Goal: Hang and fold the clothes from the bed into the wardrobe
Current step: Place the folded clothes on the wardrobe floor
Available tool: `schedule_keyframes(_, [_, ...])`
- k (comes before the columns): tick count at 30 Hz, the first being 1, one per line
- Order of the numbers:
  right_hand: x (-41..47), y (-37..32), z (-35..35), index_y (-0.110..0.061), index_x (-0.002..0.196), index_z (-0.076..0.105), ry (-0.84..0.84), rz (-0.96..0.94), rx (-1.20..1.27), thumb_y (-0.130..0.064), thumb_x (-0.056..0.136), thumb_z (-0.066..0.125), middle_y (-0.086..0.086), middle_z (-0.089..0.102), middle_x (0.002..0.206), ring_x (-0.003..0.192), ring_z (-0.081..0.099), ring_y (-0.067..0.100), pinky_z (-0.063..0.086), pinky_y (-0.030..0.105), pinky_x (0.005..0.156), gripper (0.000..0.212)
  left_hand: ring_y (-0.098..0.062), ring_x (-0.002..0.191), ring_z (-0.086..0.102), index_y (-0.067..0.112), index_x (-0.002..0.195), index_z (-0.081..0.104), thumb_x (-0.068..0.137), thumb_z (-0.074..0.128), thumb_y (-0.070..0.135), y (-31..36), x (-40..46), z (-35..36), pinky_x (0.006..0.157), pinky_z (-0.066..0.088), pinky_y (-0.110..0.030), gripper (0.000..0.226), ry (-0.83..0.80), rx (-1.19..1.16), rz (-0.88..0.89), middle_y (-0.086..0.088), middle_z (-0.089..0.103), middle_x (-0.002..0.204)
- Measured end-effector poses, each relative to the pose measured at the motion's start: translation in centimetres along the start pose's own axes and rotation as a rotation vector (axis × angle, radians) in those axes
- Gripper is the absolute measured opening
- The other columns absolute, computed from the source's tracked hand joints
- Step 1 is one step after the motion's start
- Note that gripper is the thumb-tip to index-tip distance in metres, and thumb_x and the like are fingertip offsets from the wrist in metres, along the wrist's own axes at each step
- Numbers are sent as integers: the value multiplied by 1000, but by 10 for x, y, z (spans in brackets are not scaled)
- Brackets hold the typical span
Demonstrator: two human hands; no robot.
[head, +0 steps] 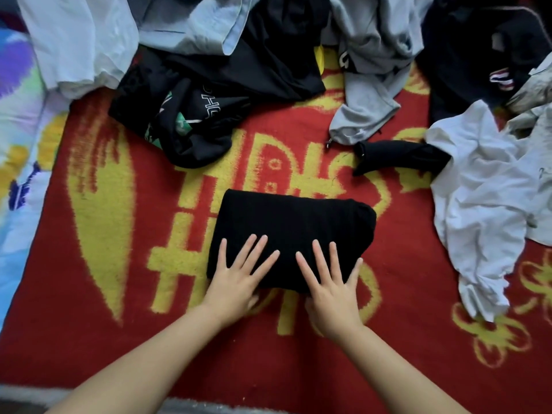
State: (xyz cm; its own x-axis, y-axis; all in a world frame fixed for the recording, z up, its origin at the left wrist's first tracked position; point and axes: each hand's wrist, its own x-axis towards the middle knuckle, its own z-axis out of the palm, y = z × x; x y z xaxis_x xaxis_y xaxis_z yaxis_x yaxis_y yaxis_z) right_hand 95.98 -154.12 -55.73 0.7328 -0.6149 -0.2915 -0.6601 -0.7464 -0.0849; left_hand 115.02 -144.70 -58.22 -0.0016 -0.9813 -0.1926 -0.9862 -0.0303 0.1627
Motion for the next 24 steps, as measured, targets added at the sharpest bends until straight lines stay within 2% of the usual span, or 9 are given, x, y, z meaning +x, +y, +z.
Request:
schedule_keyframes(2, [17,3,3,-29,149,21,-4,84,-32,-7,53,82,10,18,156,145,11,40,16,76,98,116,-33,140,30,21,148,25,56,84,19,1,12,1,101,28,-71,109,4,42,-67,-16,31,152])
schedule_keyframes(3, [27,6,6,-32,149,10,1,107,-31,-4,60,78,8,7,158,146,1,39,11,75,101,116,-33,140,30,22,149,24,58,81,12,-1,20,3,102,27,-70,108,13,63,-90,-15,32,152])
schedule_keyframes(5, [43,14,13,-36,146,-14,-33,117,-26,-1,76,65,2,-14,158,143,-21,34,1,71,106,111,-33,143,24,24,151,16,68,71,3,-7,33,5,105,21,-68,101,9,76,-108,-13,27,155])
schedule_keyframes(6, [47,16,13,-36,146,-17,-63,115,-28,-1,81,60,0,-14,159,142,-25,32,2,69,108,107,-32,145,19,26,151,12,75,65,1,-9,38,6,108,16,-67,96,-14,62,-109,-11,22,157])
schedule_keyframes(9, [53,19,-1,-30,153,11,-93,137,65,2,86,54,-2,12,161,148,-2,30,25,60,109,86,-26,147,10,27,153,8,91,44,1,-14,48,-1,115,13,-56,77,-111,-12,-135,-4,13,160])
schedule_keyframes(12, [60,23,-34,-27,151,21,-65,143,128,3,90,46,-5,23,157,147,14,25,44,44,98,73,-22,146,17,26,153,11,94,40,1,-17,56,-32,114,23,-45,71,-80,-60,-168,-2,19,158])
schedule_keyframes(17, [61,20,-107,-25,151,23,30,31,88,3,88,48,-4,25,155,143,23,26,49,36,92,73,-24,143,24,24,152,20,93,42,1,-15,46,-107,113,26,-46,67,52,-23,-239,-3,25,156])
schedule_keyframes(21, [44,-11,-162,-27,151,22,99,-132,42,-5,90,53,-6,23,157,145,20,24,46,35,98,72,-39,121,54,11,134,55,72,62,-16,-3,-17,-170,92,47,-58,68,325,-28,-304,-17,56,133])
schedule_keyframes(24, [21,-47,-201,-26,150,26,149,-316,63,-4,89,53,-6,26,156,144,21,25,46,38,98,71,-32,137,37,18,146,38,83,50,-13,13,-84,-203,108,33,-53,71,350,3,-499,-11,41,148])
